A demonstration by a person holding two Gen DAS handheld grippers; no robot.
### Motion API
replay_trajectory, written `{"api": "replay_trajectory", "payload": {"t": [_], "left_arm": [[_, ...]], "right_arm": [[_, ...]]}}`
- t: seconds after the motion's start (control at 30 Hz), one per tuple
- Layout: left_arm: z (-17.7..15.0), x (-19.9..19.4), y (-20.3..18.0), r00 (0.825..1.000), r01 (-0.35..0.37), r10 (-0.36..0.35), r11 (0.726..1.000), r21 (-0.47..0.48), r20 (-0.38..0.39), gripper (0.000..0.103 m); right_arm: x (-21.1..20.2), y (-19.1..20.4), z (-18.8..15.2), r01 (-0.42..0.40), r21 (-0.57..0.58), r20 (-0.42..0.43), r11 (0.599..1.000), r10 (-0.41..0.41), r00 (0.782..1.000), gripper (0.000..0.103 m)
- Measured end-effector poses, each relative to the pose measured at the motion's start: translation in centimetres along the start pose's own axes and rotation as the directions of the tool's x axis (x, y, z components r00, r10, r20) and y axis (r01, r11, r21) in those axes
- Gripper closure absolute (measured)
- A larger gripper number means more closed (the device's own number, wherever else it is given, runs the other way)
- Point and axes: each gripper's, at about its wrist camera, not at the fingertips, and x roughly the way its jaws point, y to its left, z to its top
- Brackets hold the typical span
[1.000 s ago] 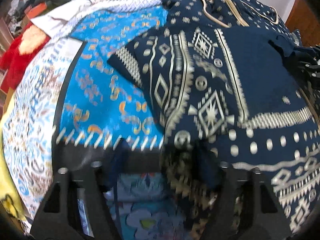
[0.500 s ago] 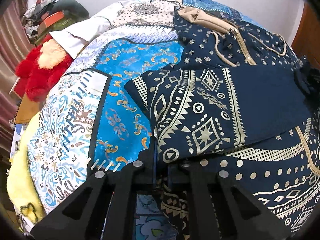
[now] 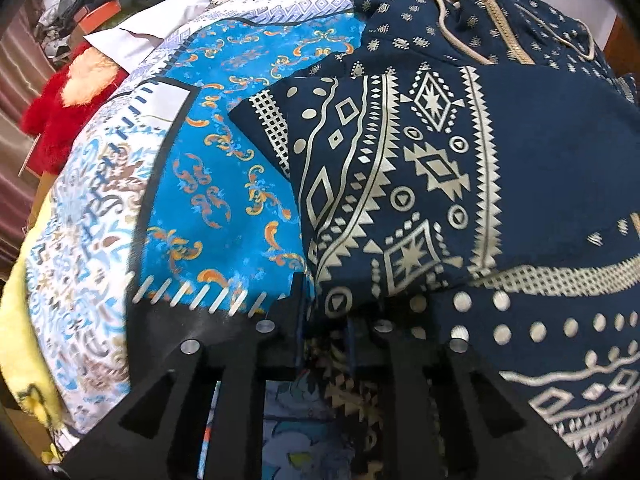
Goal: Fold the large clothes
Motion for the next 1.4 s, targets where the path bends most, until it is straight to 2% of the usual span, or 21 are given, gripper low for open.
{"api": "replay_trajectory", "payload": {"t": [0.07,0.17,0.23,0.3,0.4,0.57,0.63,0.7,0.73,0.77,0.8,0.83,0.87,0.9,0.93,1.0,1.13,1.23,1.33,1.37,1.4], "left_arm": [[-0.4,-1.7,-0.1,1.000,-0.002,0.001,1.000,0.027,0.017,0.084],[-0.7,-4.6,-0.3,0.998,-0.028,0.024,0.997,0.074,0.053,0.081],[-0.2,-6.5,-0.5,0.996,-0.040,0.034,0.996,0.078,0.083,0.074],[1.0,-7.9,-0.4,0.992,-0.033,0.025,0.998,0.061,0.120,0.059],[2.9,-9.6,-1.3,0.984,-0.008,0.003,1.000,0.025,0.178,0.049],[7.4,-8.7,-4.2,0.978,0.047,-0.051,0.999,0.023,0.201,0.047],[8.4,-7.8,-6.1,0.980,0.069,-0.074,0.997,0.035,0.185,0.047],[9.2,-7.1,-8.1,0.980,0.087,-0.096,0.994,0.061,0.172,0.047],[9.5,-6.7,-9.3,0.981,0.090,-0.103,0.993,0.081,0.167,0.047],[9.9,-6.3,-10.6,0.981,0.093,-0.109,0.990,0.105,0.162,0.047],[10.2,-5.9,-11.7,0.981,0.098,-0.117,0.987,0.128,0.155,0.047],[10.4,-5.3,-13.2,0.981,0.105,-0.129,0.981,0.160,0.144,0.047],[10.6,-4.8,-14.5,0.982,0.108,-0.134,0.977,0.184,0.134,0.047],[10.7,-4.5,-15.4,0.982,0.112,-0.139,0.973,0.201,0.126,0.047],[10.8,-4.1,-16.6,0.982,0.124,-0.152,0.967,0.223,0.114,0.047],[10.9,-3.4,-18.7,0.980,0.148,-0.176,0.956,0.254,0.092,0.047],[11.4,-3.5,-22.1,0.978,0.100,-0.150,0.947,0.304,0.147,0.047],[11.9,-3.9,-23.7,0.969,0.162,-0.211,0.935,0.315,0.128,0.045],[11.8,-4.1,-25.1,0.964,0.178,-0.233,0.925,0.335,0.129,0.044],[11.7,-4.1,-25.3,0.963,0.176,-0.233,0.925,0.338,0.136,0.044],[11.6,-4.1,-25.5,0.963,0.171,-0.230,0.925,0.339,0.143,0.043]], "right_arm": [[0.5,-1.5,-0.1,0.020,0.051,-0.010,0.998,-0.019,1.000,0.087],[0.7,-4.8,-0.5,-0.027,0.149,-0.004,0.988,0.028,1.000,0.087],[0.9,-7.1,-0.8,-0.078,0.215,-0.002,0.973,0.080,0.997,0.087],[1.3,-9.3,-0.9,-0.128,0.284,-0.001,0.950,0.134,0.991,0.087],[2.0,-11.5,-0.5,-0.181,0.367,-0.010,0.913,0.198,0.980,0.087],[5.8,-12.6,1.1,-0.257,0.459,-0.042,0.850,0.310,0.950,0.087],[7.4,-12.3,1.5,-0.246,0.464,-0.062,0.851,0.308,0.949,0.087],[8.3,-11.9,1.7,-0.204,0.427,-0.094,0.881,0.268,0.959,0.084],[8.6,-11.8,1.6,-0.184,0.401,-0.112,0.898,0.247,0.963,0.081],[8.7,-11.9,1.5,-0.161,0.382,-0.123,0.910,0.223,0.967,0.063],[8.7,-12.2,1.3,-0.127,0.371,-0.130,0.920,0.186,0.974,0.033],[8.7,-12.6,0.9,-0.063,0.353,-0.139,0.933,0.119,0.983,0.020],[8.8,-13.1,0.5,-0.034,0.344,-0.134,0.938,0.085,0.987,0.007],[8.9,-13.7,-0.1,-0.049,0.343,-0.123,0.938,0.096,0.988,0.007],[9.1,-14.5,-0.7,-0.092,0.365,-0.118,0.926,0.144,0.983,0.007],[9.2,-16.4,-1.9,-0.183,0.445,-0.094,0.877,0.249,0.964,0.007],[9.7,-19.5,-3.5,-0.338,0.603,-0.023,0.723,0.438,0.898,0.009],[11.1,-20.3,-3.7,-0.384,0.682,0.009,0.622,0.519,0.855,0.017],[13.0,-19.8,-3.2,-0.389,0.717,0.003,0.579,0.555,0.832,0.024],[13.4,-19.5,-3.0,-0.376,0.727,-0.001,0.574,0.548,0.836,0.029],[13.9,-19.2,-2.7,-0.364,0.734,-0.003,0.574,0.538,0.843,0.041]]}}
